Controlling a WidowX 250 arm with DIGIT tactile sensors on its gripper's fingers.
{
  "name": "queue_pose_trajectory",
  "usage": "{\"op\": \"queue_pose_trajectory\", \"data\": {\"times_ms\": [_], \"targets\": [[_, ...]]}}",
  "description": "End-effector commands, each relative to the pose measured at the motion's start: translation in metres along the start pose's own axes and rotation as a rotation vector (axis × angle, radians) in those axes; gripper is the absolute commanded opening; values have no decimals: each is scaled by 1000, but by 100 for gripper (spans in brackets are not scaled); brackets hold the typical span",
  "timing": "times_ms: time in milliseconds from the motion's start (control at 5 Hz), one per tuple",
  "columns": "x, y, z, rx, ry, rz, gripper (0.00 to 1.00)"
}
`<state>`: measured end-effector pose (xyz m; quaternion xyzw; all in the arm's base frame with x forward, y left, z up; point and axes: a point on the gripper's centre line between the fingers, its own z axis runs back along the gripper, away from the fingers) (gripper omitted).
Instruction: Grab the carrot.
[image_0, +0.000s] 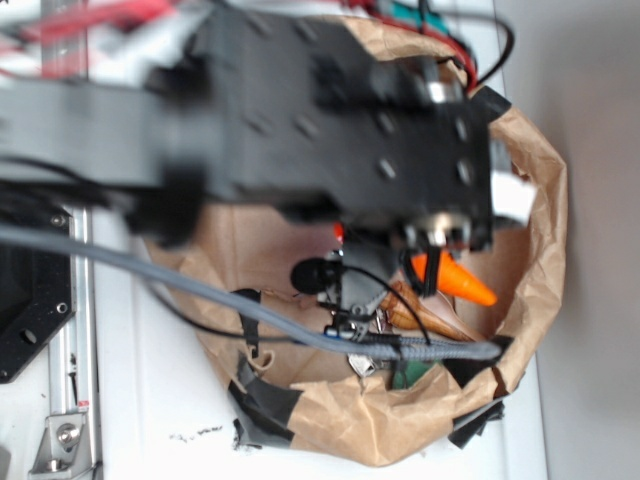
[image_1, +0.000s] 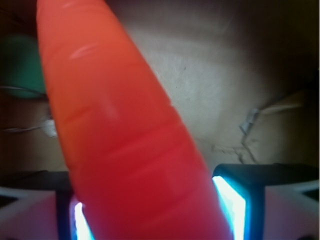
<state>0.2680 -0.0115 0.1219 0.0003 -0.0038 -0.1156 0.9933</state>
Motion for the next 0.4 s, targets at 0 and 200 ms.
{"op": "queue_pose_trajectory", "data": {"times_ms": [0, 200], "targets": [[-33, 15, 67, -8, -209, 324, 0], [-40, 9, 65, -10, -182, 354, 0]]}}
